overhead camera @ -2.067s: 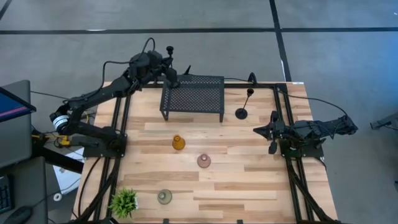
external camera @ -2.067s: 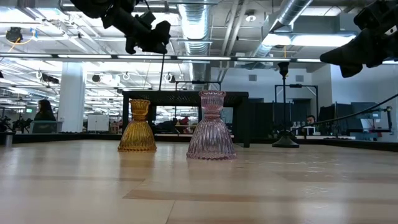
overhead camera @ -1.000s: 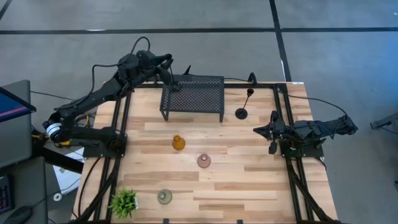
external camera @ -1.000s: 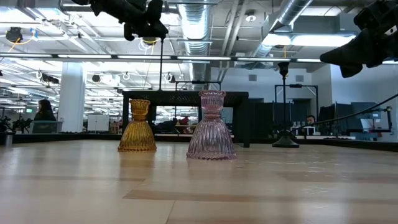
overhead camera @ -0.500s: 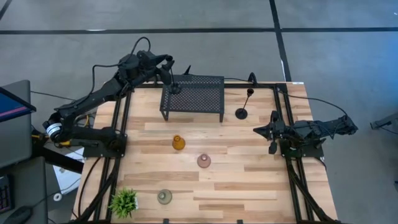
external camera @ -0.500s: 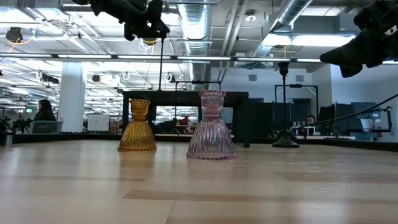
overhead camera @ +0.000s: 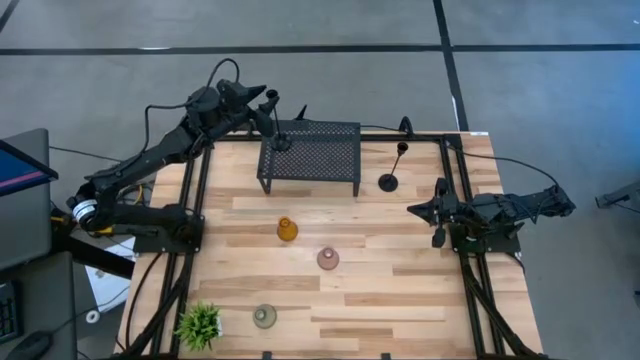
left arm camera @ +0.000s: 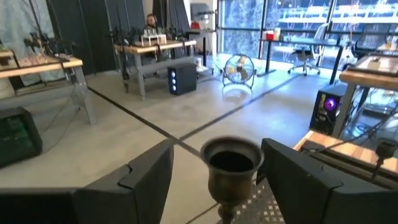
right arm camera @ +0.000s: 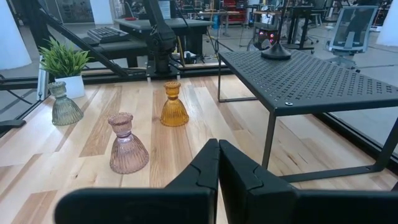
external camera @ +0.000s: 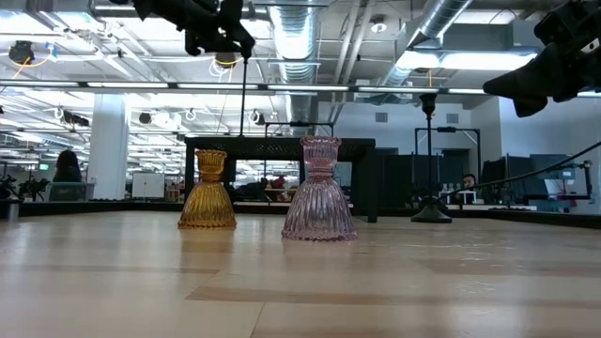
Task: Pick & Place candle stick holders
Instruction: Put the bottom black candle holder on the shelf, then put the black candle holder on the shelf
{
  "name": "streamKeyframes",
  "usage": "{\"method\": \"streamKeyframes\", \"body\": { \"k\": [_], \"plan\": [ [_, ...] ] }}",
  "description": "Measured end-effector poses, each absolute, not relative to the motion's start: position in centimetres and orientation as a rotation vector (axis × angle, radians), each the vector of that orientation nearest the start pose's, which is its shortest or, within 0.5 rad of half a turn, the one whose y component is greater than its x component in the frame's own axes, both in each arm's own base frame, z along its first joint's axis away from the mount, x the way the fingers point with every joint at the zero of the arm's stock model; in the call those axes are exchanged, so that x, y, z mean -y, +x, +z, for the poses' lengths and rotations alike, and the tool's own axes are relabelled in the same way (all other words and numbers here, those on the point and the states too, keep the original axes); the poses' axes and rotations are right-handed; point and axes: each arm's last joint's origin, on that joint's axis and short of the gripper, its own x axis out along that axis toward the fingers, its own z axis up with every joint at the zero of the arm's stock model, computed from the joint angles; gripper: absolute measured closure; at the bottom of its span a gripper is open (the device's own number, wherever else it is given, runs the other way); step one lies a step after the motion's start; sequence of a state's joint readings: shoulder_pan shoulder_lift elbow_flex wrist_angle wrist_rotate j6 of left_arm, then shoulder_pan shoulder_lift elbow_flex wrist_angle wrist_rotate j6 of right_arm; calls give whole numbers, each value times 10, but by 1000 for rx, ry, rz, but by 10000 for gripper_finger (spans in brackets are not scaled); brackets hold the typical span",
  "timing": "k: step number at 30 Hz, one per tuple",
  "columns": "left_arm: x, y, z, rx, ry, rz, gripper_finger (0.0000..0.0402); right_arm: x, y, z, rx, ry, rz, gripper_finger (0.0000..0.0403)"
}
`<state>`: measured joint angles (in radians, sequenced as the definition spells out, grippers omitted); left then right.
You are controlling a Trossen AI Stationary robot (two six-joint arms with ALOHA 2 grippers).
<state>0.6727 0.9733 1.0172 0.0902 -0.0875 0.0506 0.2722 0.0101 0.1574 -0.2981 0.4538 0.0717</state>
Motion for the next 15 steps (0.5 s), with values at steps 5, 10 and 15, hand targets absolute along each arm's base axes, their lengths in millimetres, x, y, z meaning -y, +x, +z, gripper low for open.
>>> {"method": "streamKeyframes", "body": {
  "k": [5,10,15],
  "plan": [
    [-122,149,416,170,106,764,158,-10,83,187,-134,18,-186,403],
    [-107,131,428,245,129,759,159,-10,83,187,-135,18,-186,403],
    [-92,116,436,310,107,660,160,-10,83,187,-135,18,-181,403]
  ]
}}
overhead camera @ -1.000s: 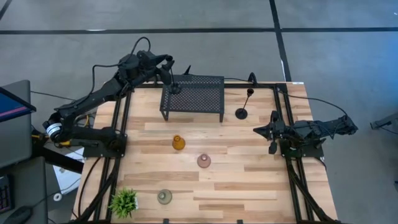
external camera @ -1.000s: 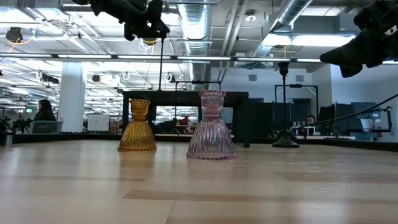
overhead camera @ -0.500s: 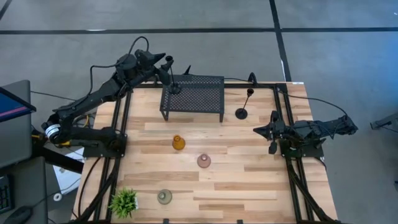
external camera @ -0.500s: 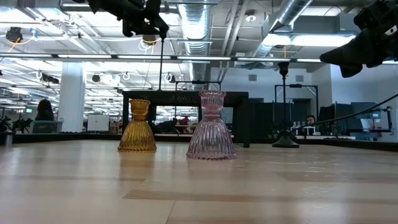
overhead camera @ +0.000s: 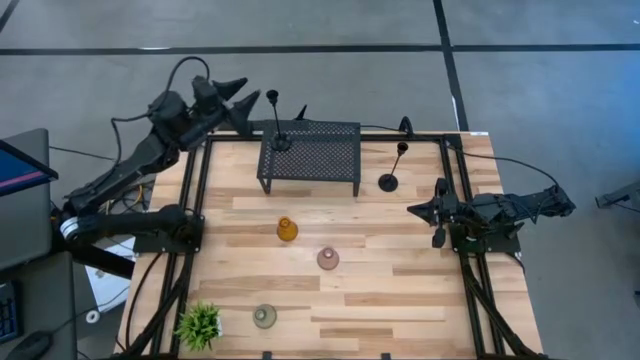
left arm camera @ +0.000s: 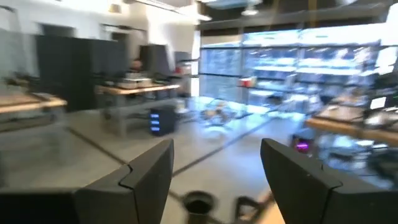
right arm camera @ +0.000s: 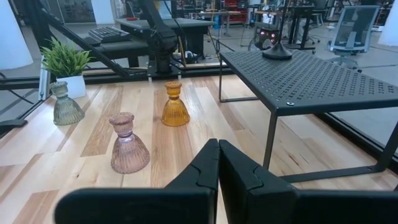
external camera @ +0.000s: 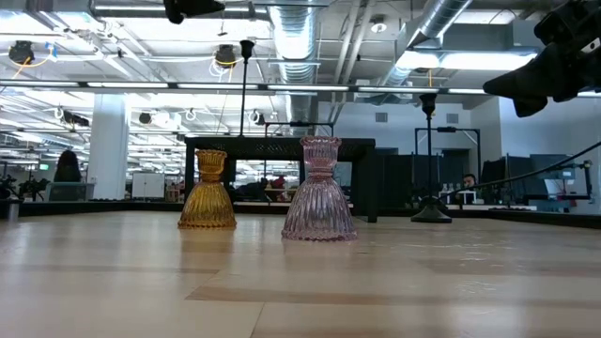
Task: Pick & Place candle stick holders
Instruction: Put the black candle holder on the shelf
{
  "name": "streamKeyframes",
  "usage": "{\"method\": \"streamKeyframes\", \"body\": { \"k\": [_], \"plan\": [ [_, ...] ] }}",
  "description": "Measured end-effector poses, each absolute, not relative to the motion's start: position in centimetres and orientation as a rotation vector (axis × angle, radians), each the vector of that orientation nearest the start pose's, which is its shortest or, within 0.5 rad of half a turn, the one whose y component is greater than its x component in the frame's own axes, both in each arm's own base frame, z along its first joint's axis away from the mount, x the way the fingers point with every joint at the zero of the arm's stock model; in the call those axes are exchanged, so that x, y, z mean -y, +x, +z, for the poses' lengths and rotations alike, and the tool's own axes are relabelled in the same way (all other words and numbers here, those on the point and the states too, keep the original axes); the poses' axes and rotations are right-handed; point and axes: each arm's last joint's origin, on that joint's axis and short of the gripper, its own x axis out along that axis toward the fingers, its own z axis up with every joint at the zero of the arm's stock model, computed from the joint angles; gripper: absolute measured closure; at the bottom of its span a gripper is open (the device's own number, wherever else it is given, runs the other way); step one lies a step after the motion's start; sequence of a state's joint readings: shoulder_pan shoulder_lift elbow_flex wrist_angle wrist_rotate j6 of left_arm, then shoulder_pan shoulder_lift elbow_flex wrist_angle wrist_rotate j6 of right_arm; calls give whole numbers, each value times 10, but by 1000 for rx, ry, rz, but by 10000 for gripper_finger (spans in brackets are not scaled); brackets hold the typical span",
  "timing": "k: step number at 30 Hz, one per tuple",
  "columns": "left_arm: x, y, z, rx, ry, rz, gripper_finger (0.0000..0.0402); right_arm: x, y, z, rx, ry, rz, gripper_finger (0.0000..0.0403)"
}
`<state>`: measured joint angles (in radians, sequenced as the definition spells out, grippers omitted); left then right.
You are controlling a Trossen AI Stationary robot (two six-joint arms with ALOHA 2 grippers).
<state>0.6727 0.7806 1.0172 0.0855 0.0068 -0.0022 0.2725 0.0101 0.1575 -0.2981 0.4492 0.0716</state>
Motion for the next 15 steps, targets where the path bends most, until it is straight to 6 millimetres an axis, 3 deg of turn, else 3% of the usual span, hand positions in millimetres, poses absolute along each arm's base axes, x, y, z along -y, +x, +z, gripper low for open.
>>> {"method": "streamKeyframes", "body": {
  "k": [6,15],
  "plan": [
    [-79,113,432,251,98,382,191,-10,83,187,-135,18,-181,403],
    [-67,111,421,129,65,65,371,-10,83,187,-135,18,-181,403]
  ]
}}
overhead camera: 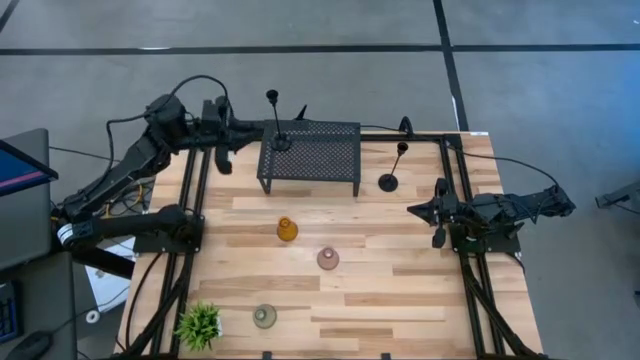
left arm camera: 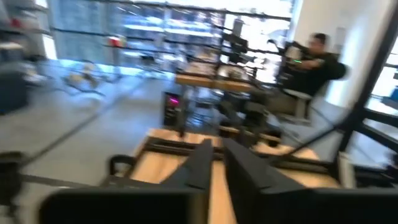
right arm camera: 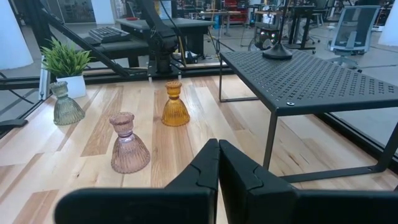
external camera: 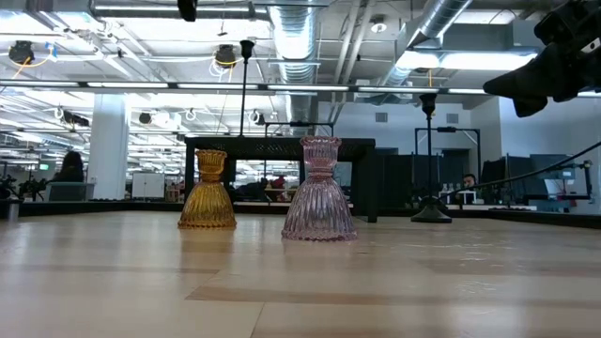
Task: Pick & Place candle stick holders
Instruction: Put the black candle holder on the shelf
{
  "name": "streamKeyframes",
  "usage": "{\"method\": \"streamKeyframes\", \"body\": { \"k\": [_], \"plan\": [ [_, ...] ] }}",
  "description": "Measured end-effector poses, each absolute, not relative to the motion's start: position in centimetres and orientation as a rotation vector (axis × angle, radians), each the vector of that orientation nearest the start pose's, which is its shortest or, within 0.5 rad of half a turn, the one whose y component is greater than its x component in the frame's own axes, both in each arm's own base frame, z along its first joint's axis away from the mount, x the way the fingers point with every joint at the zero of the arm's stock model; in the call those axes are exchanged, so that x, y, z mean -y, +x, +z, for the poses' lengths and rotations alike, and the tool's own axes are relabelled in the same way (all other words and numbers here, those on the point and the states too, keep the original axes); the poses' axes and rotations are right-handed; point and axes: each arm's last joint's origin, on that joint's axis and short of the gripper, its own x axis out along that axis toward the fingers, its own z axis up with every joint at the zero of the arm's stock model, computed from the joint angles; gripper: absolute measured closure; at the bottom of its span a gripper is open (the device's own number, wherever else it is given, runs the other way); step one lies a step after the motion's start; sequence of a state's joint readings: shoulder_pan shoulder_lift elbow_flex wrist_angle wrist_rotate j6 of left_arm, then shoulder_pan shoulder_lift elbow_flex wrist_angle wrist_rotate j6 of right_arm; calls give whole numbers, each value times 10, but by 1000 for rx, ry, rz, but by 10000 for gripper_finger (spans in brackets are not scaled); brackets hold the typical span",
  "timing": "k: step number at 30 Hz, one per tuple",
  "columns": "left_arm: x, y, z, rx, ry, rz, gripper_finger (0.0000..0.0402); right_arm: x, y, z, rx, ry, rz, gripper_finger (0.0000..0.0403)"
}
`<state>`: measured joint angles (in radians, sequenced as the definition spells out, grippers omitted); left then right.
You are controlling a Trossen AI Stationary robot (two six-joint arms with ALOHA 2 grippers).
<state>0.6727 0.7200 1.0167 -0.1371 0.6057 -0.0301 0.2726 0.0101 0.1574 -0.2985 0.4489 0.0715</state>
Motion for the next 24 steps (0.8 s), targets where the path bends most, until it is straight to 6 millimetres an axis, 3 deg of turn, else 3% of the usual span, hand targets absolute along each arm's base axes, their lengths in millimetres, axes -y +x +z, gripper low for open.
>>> {"method": "streamKeyframes", "body": {
  "k": [5,16,24],
  "plan": [
    [-60,113,398,83,57,-50,395,-10,83,187,-135,18,-181,403],
    [-39,115,309,109,52,-77,398,-10,83,187,-135,18,-182,403],
    [-27,121,251,27,-5,-112,398,-10,83,187,-135,16,-182,403]
  ]
}}
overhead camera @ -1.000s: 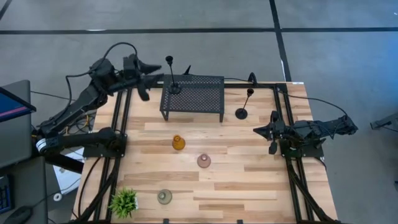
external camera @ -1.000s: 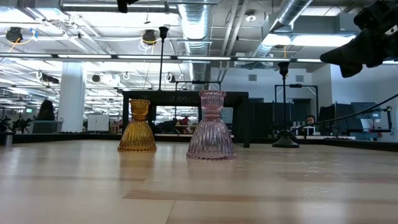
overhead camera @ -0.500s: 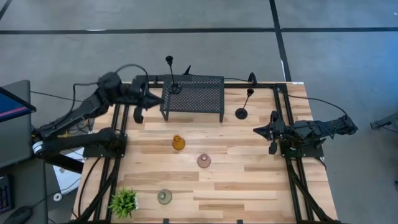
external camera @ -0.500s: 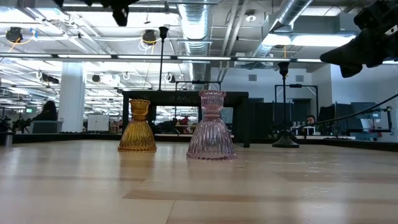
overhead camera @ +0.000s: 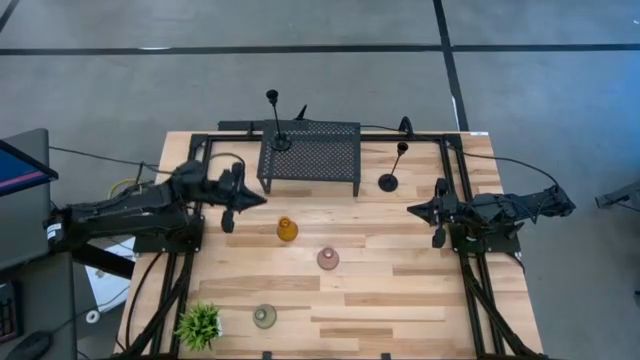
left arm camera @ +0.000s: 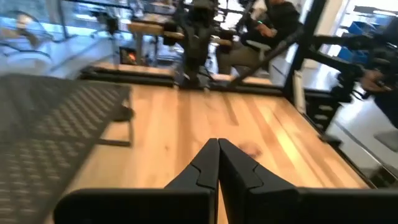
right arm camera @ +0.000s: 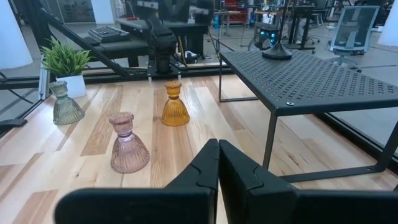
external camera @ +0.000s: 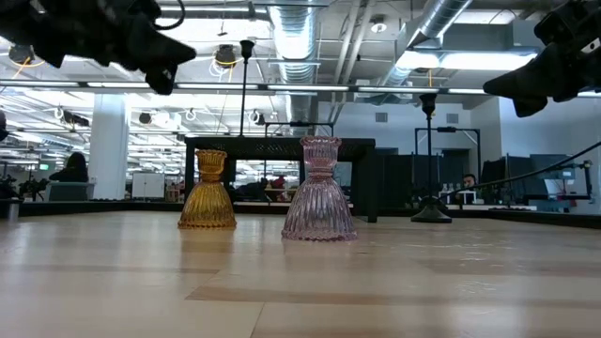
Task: Pick & Place candle stick holders
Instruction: Put the black candle holder on the shelf
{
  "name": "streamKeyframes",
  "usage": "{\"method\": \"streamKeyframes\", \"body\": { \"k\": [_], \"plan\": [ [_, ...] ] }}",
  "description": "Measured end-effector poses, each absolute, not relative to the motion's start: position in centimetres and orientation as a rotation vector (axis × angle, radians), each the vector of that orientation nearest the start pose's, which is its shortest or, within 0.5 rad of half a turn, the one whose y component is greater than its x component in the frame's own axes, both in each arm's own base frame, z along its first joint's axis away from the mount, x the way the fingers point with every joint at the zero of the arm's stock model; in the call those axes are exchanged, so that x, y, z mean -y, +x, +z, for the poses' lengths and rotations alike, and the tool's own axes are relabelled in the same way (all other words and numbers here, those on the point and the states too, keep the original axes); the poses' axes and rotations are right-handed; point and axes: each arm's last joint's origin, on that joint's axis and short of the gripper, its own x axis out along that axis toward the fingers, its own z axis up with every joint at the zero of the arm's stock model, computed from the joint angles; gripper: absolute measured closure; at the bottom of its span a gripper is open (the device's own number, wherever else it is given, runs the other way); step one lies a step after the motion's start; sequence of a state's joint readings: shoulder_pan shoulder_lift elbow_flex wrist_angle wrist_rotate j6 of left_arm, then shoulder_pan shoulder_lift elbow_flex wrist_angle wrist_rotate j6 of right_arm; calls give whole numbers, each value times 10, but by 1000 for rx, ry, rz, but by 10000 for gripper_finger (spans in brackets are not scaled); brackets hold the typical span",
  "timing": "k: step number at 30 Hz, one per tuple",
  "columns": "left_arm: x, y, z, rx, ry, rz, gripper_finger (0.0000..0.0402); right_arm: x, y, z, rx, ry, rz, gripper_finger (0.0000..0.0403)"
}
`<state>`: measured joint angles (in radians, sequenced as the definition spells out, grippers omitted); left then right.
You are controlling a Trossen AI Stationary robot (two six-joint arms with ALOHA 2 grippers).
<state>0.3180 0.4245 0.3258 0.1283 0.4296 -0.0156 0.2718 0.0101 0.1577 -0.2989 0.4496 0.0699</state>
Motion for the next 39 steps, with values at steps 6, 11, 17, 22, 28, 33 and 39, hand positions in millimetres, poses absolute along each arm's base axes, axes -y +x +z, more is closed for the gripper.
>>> {"method": "streamKeyframes", "body": {
  "k": [6,11,17,22,28,33,39],
  "plan": [
    [-14,126,230,-14,-44,-199,398,-10,83,187,-142,13,-183,403],
    [-5,129,219,-14,-38,-221,396,-10,83,187,-143,12,-184,403],
    [6,132,195,-39,-28,-256,398,-10,82,186,-146,11,-187,403],
    [12,134,191,8,55,-234,397,-10,82,186,-150,9,-187,403],
    [11,134,194,48,156,-217,394,-10,82,186,-150,10,-182,403],
    [11,134,196,67,208,-214,395,-9,82,186,-148,10,-221,403],
    [11,134,196,72,208,-213,393,-3,82,186,-129,47,-451,403]
  ]
}}
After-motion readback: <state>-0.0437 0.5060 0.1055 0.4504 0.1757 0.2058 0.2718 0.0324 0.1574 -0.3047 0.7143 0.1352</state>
